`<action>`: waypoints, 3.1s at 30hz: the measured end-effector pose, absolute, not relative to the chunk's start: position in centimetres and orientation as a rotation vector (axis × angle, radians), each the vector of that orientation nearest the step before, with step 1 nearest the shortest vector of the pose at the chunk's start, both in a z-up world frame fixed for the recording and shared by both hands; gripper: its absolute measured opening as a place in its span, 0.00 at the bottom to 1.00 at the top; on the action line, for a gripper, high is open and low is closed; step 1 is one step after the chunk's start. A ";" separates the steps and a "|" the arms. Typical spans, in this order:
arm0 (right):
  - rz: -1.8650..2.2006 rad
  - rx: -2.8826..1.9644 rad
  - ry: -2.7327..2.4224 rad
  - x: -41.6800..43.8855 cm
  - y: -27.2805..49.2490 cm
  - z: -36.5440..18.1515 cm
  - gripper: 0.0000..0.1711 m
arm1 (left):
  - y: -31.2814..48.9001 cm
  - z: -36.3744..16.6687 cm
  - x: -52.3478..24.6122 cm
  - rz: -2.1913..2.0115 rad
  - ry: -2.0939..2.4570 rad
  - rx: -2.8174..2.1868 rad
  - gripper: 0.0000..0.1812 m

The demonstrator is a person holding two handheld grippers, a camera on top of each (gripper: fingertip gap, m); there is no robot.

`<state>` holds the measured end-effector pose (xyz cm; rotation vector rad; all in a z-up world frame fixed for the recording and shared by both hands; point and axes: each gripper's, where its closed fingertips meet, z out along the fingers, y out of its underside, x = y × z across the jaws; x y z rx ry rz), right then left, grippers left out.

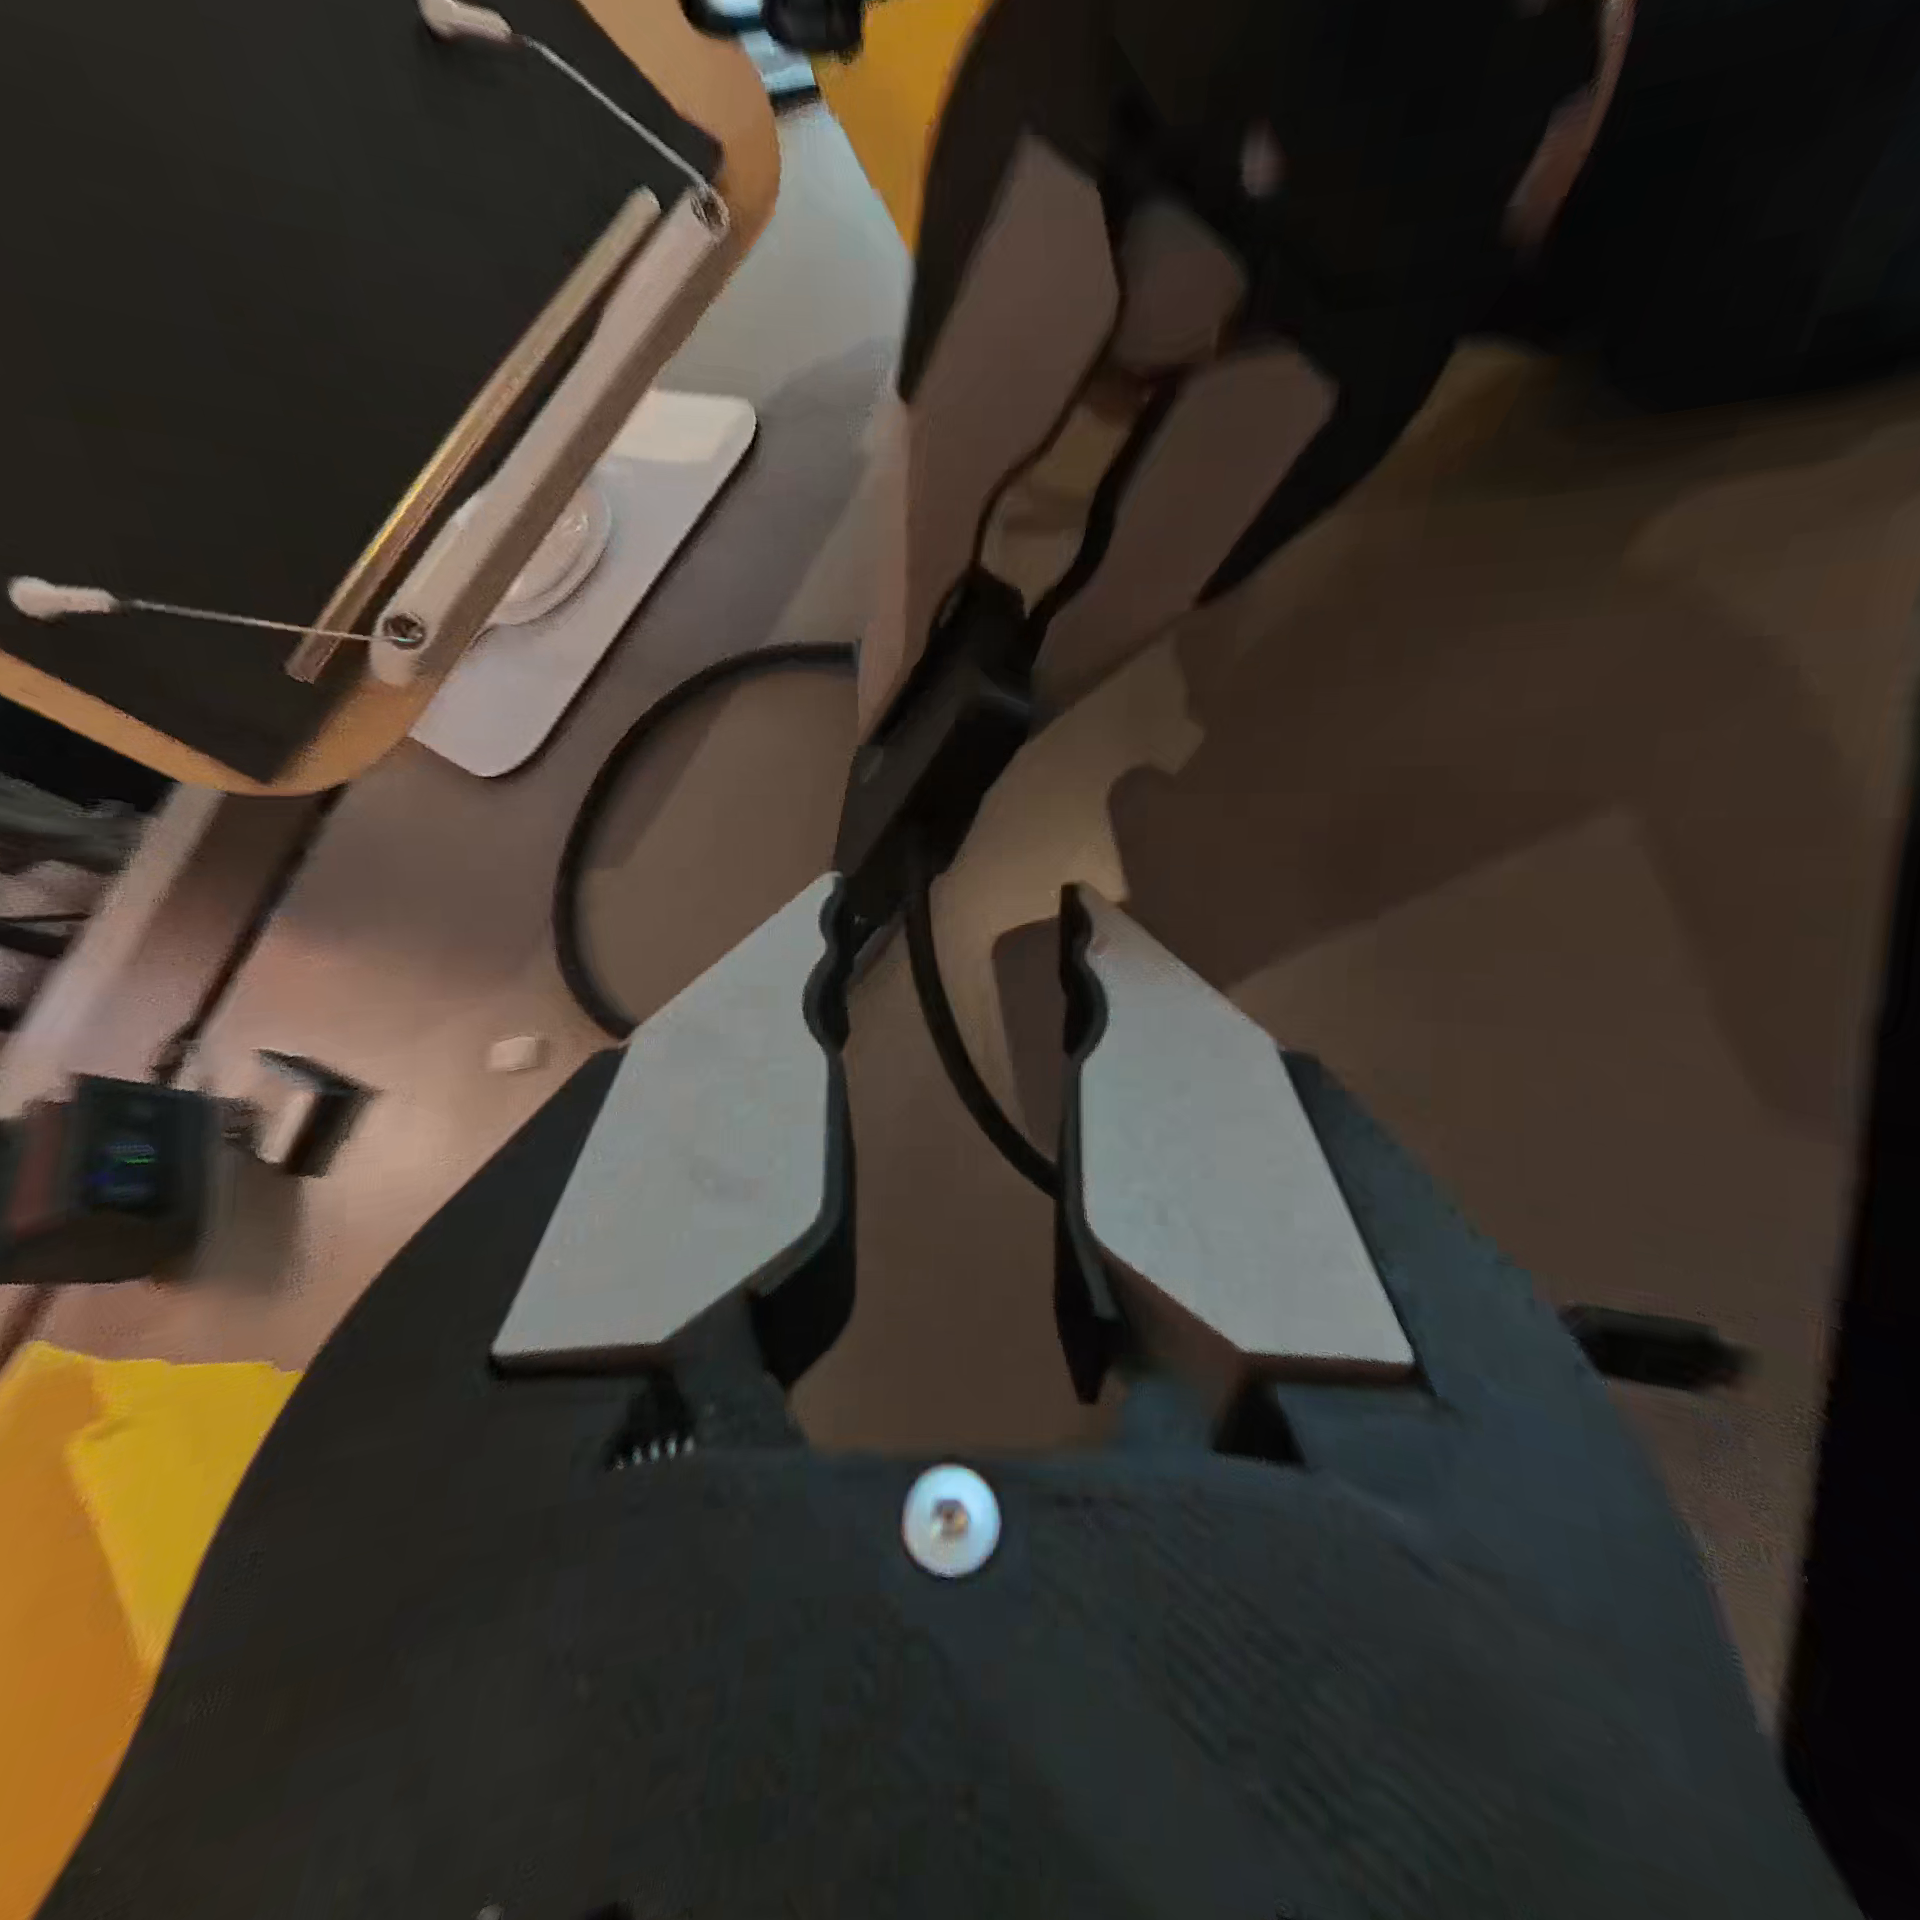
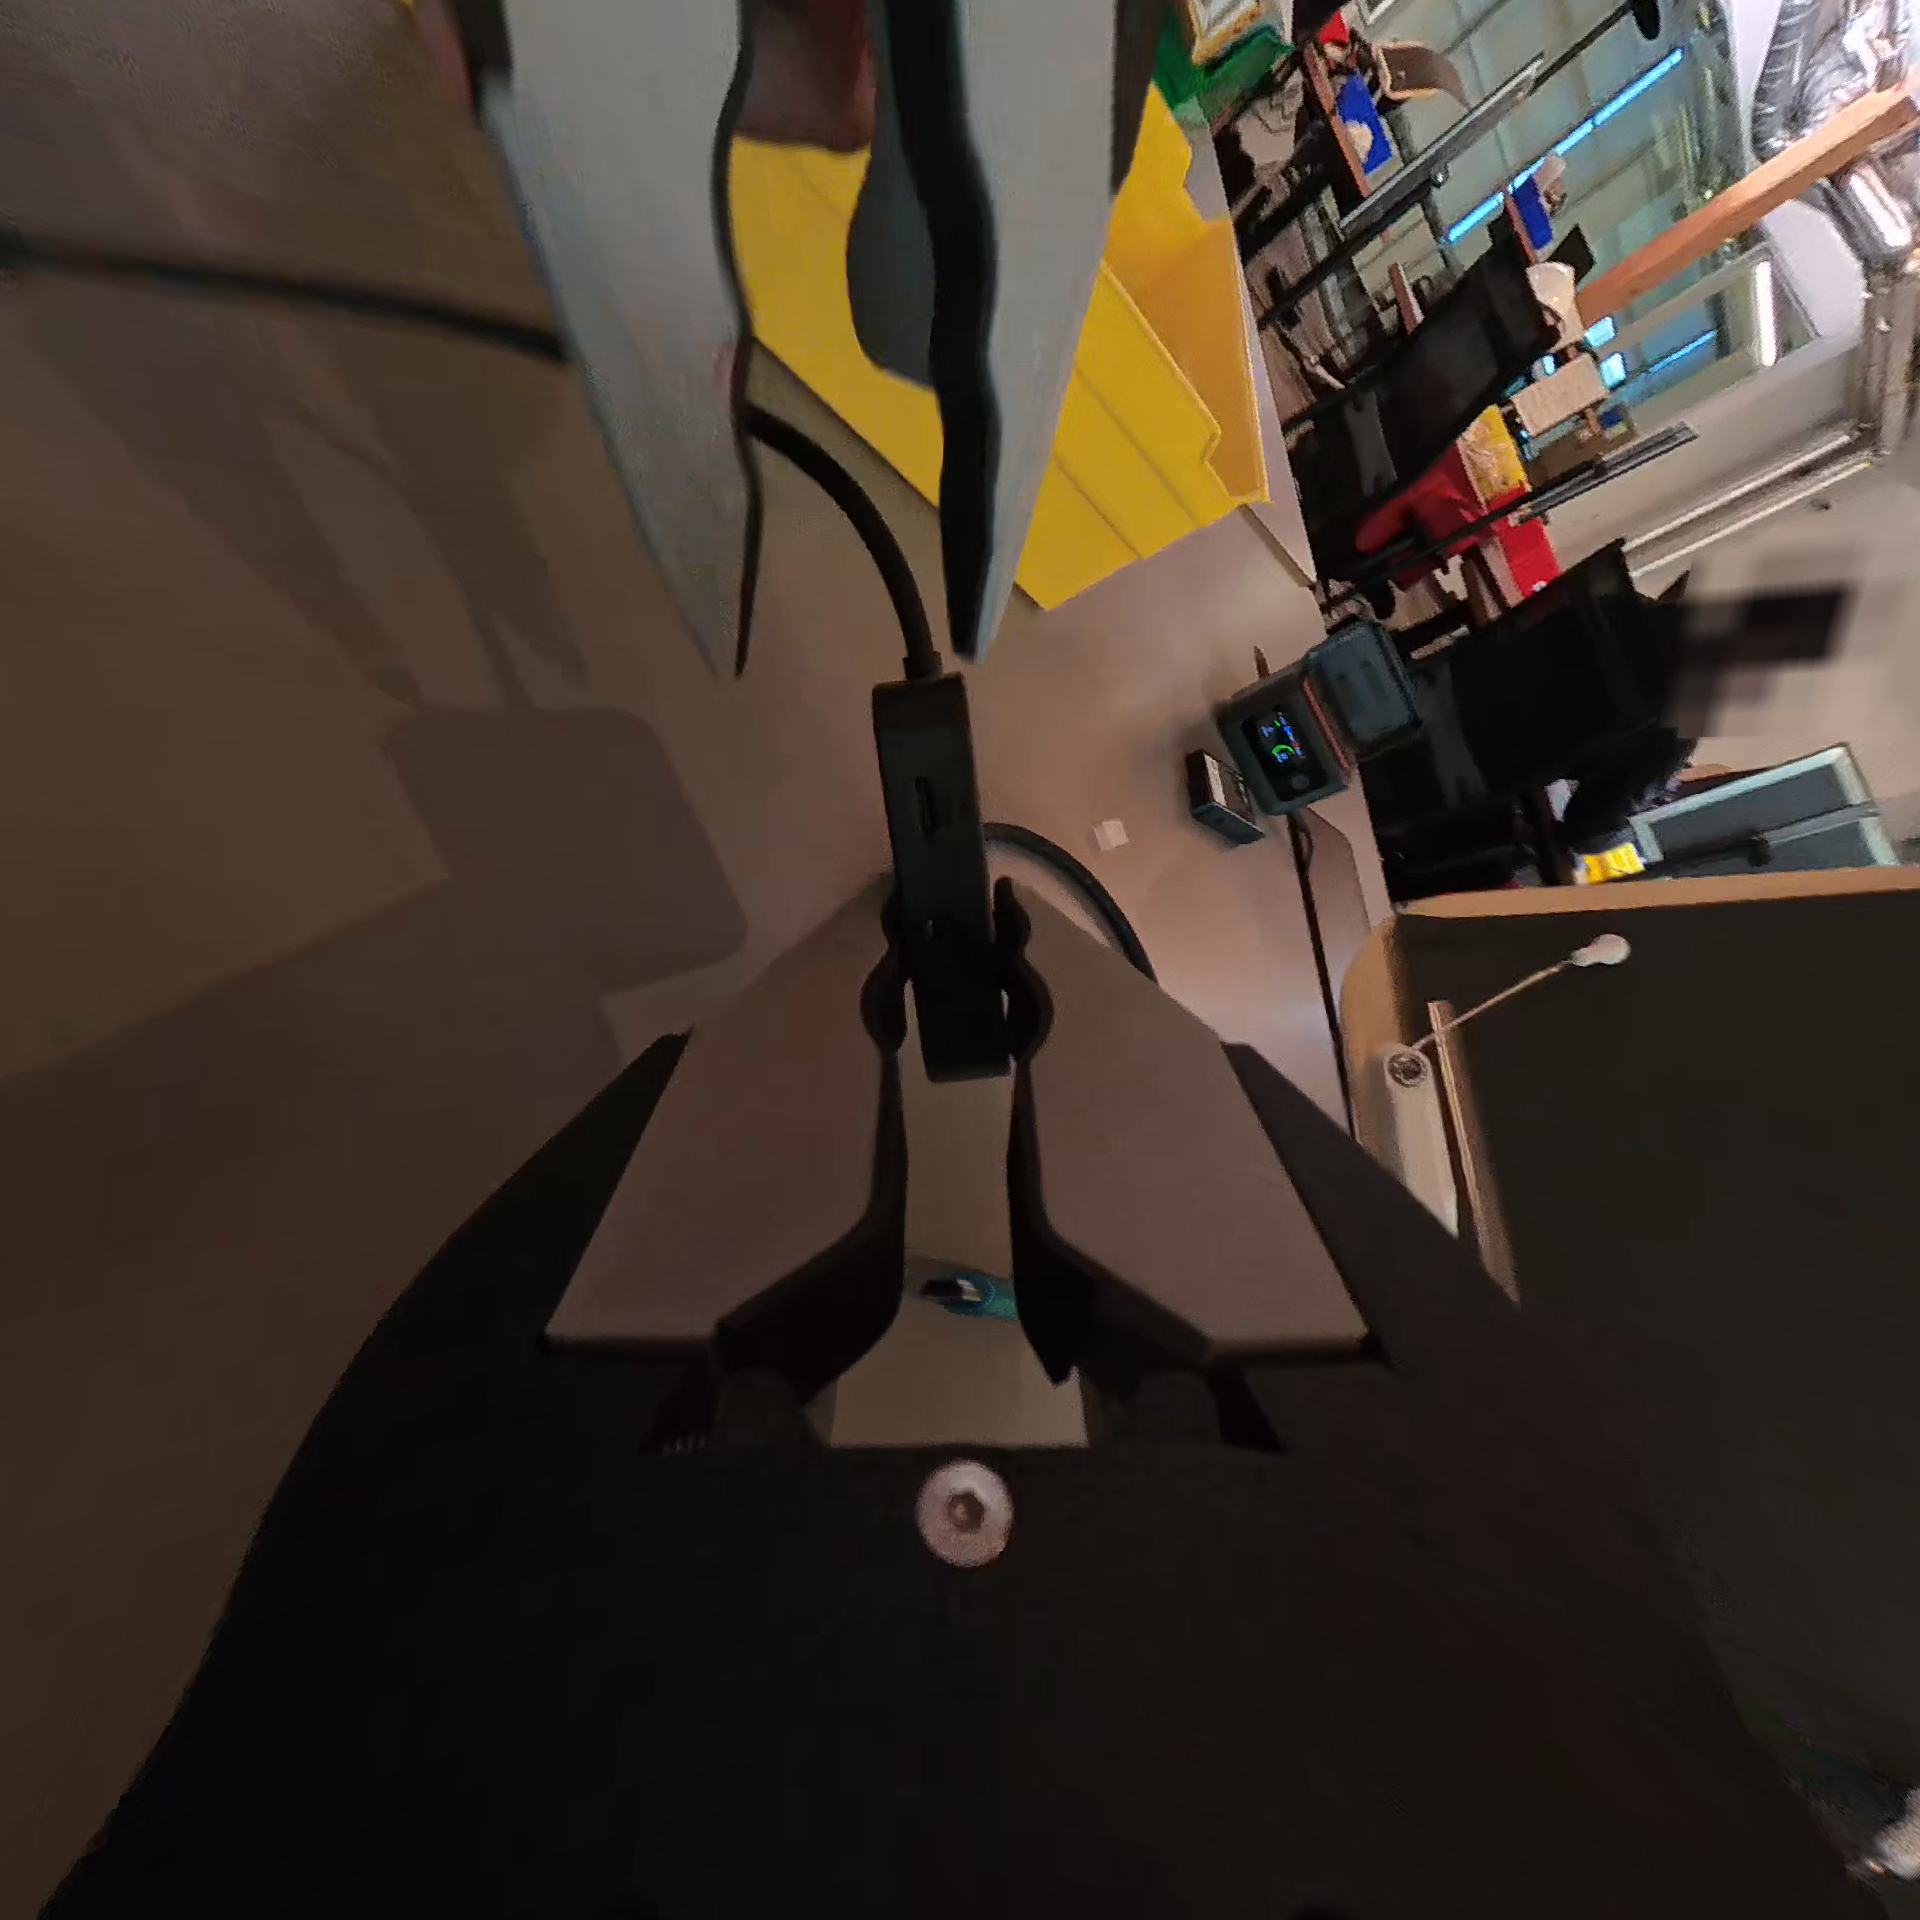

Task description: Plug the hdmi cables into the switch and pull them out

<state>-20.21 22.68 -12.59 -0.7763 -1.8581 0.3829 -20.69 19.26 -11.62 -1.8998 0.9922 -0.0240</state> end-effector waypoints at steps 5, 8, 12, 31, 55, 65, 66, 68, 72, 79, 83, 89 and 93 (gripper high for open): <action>0.575 -0.740 -1.886 -19.9 20.5 -12.0 0.06 | 21.1 -11.8 -20.6 0.318 1.110 -1.750 0.14; 0.603 -0.726 -1.884 -19.9 20.0 -11.6 0.06 | 21.4 -12.3 -19.6 0.357 1.161 -1.693 0.09; 0.612 -0.815 -1.884 -19.7 21.2 -12.1 0.09 | 22.3 -12.7 -19.7 0.342 1.136 -1.729 0.07; 0.437 -1.417 -1.922 -21.3 27.3 -20.0 0.11 | 25.6 -15.2 -28.5 0.705 0.790 -1.752 0.06; 1.320 -1.441 -1.534 -20.7 25.1 -10.4 0.10 | 25.1 -18.3 -23.2 0.697 1.050 -1.728 0.12; 1.343 -1.381 -1.631 -20.4 23.9 -10.7 0.10 | 23.0 -13.5 -20.3 -0.011 0.778 -1.649 0.21; 1.340 -1.358 -1.643 -20.4 23.6 -10.6 0.10 | 22.9 -13.1 -20.3 -0.067 0.744 -1.651 0.20; 1.319 -1.297 -1.685 -20.3 22.7 -10.4 0.09 | 22.9 -12.4 -20.5 -0.173 0.670 -1.651 0.19; 1.175 -1.240 -1.745 -20.4 22.4 -10.9 0.10 | 22.4 -10.9 -20.7 -0.390 0.556 -1.628 0.18; 1.078 -1.166 -1.818 -20.7 21.3 -11.9 0.10 | 22.0 -9.9 -21.0 -0.552 0.507 -1.606 0.05; 1.082 -1.140 -1.880 -20.7 20.3 -12.6 0.10 | 21.2 -10.3 -19.8 -0.594 0.650 -1.598 0.02; 1.281 -1.106 -1.914 -19.5 19.1 -11.8 0.18 | 19.6 -7.9 -18.0 -0.779 0.835 -1.514 0.02; 1.484 -1.021 -1.968 -18.2 17.2 -10.9 0.16 | 18.1 -6.7 -16.1 -0.948 0.995 -1.448 0.02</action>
